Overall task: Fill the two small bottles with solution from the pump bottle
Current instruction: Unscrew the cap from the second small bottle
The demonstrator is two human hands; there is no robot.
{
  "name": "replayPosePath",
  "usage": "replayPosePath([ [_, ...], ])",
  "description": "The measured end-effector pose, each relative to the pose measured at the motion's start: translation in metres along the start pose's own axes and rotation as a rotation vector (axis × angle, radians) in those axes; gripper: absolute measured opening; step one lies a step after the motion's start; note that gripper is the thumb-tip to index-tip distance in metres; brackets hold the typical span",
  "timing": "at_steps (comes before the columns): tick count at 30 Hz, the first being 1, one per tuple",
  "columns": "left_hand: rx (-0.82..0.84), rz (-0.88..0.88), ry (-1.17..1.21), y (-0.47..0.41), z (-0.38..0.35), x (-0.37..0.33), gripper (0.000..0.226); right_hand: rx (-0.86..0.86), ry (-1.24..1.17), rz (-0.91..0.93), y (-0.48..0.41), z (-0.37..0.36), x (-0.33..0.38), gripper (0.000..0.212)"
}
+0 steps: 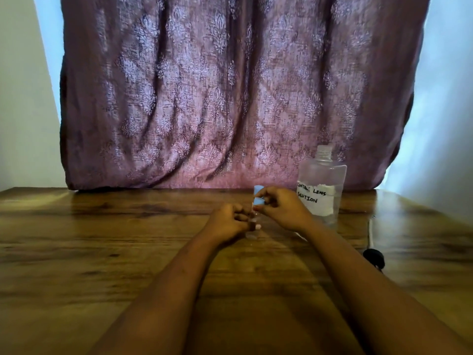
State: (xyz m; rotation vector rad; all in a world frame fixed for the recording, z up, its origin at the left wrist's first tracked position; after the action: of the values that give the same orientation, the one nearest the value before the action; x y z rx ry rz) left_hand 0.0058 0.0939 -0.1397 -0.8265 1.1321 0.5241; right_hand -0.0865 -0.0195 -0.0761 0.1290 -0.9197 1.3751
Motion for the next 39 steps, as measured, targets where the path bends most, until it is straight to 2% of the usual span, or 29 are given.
replayPosePath([
  [17, 0.135, 0.061, 0.021, 0.005, -0.009, 0.003, 0.032, -0.026, -0.160, 0.010, 0.009, -0.001, -0.007, 0.023],
  [25, 0.146, 0.057, 0.106, 0.008, -0.013, -0.001, 0.027, 0.088, -0.171, 0.035, 0.010, 0.004, -0.005, 0.032],
  [30, 0.109, 0.043, 0.065, 0.011, -0.012, -0.004, 0.034, 0.176, -0.366, -0.037, 0.011, 0.003, -0.008, 0.049],
  [35, 0.124, 0.027, 0.001, 0.007, -0.008, -0.001, 0.029, 0.002, -0.181, 0.006, 0.007, -0.001, -0.005, 0.029],
  [39, 0.128, 0.040, 0.014, 0.007, -0.008, 0.001, 0.030, 0.032, -0.232, 0.022, 0.006, 0.001, -0.005, 0.027],
])
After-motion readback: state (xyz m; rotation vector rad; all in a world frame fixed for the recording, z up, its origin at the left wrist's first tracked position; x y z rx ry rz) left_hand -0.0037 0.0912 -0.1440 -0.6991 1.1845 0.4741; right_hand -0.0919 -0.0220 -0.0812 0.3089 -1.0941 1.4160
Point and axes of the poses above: each hand's wrist, its own y-axis away from the middle knuckle, its own z-axis out of the back of the hand, x = y × z, the point moved 4 cm from there along -y, towards the middle knuckle, and after that the axes turned 5 degrees about -z, right-handed, at the moved point
